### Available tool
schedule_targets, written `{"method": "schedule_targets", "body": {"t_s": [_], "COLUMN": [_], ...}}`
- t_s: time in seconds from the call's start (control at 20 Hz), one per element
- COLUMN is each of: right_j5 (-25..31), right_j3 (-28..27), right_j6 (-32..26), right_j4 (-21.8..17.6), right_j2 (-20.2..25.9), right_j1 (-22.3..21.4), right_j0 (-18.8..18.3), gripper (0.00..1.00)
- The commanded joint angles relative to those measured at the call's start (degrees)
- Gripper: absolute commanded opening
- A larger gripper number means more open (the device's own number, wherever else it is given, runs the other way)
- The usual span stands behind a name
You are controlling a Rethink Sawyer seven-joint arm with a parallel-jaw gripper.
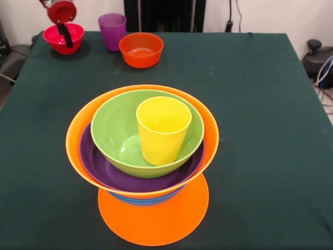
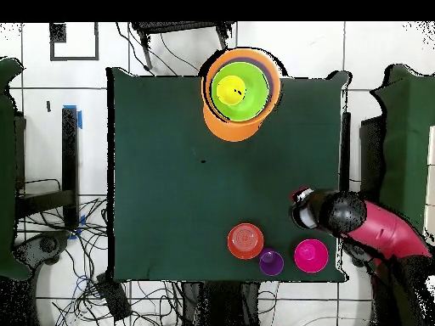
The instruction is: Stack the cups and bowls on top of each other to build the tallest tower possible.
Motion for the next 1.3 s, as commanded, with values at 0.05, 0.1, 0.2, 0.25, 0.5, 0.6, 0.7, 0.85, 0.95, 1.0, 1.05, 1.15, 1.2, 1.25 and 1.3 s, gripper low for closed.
{"method": "schedule_targets", "body": {"t_s": [0.05,0.1,0.2,0.25,0.5,0.6,0.7,0.85,0.95,1.0,1.05,1.15,1.2,1.25,1.3], "right_j5": [-2.28,-2.04,-1.99,-1.70,-1.66,-1.41,-1.43,-0.39,-0.16,-0.13,-0.09,-0.50,-0.47,-0.57,-0.76], "right_j3": [4.65,4.54,4.62,4.49,4.35,4.01,3.41,2.75,2.48,2.34,2.19,1.94,1.94,2.04,2.12], "right_j6": [-9.32,-9.27,-9.19,-9.33,-9.91,-10.13,-10.49,-10.83,-11.34,-11.52,-11.69,-11.96,-11.99,-11.99,-12.03], "right_j4": [-4.49,-4.63,-4.92,-5.02,-5.47,-5.77,-6.23,-7.13,-7.92,-8.36,-8.81,-9.74,-9.99,-10.22,-10.60], "right_j2": [5.82,5.76,5.83,5.91,6.16,6.19,6.24,5.46,5.37,5.28,5.18,5.07,5.17,5.22,5.25], "right_j1": [2.30,2.30,2.60,2.68,2.39,2.60,3.29,3.09,3.05,3.08,3.12,3.62,3.66,3.59,3.79], "right_j0": [0.24,0.25,0.10,0.02,-0.69,-0.78,-0.95,-0.71,-1.11,-1.37,-1.64,-2.40,-2.62,-2.99,-3.36], "gripper": [1.00,1.00,1.00,1.00,1.00,1.00,1.00,1.00,1.00,1.00,1.00,1.00,1.00,1.00,1.00]}}
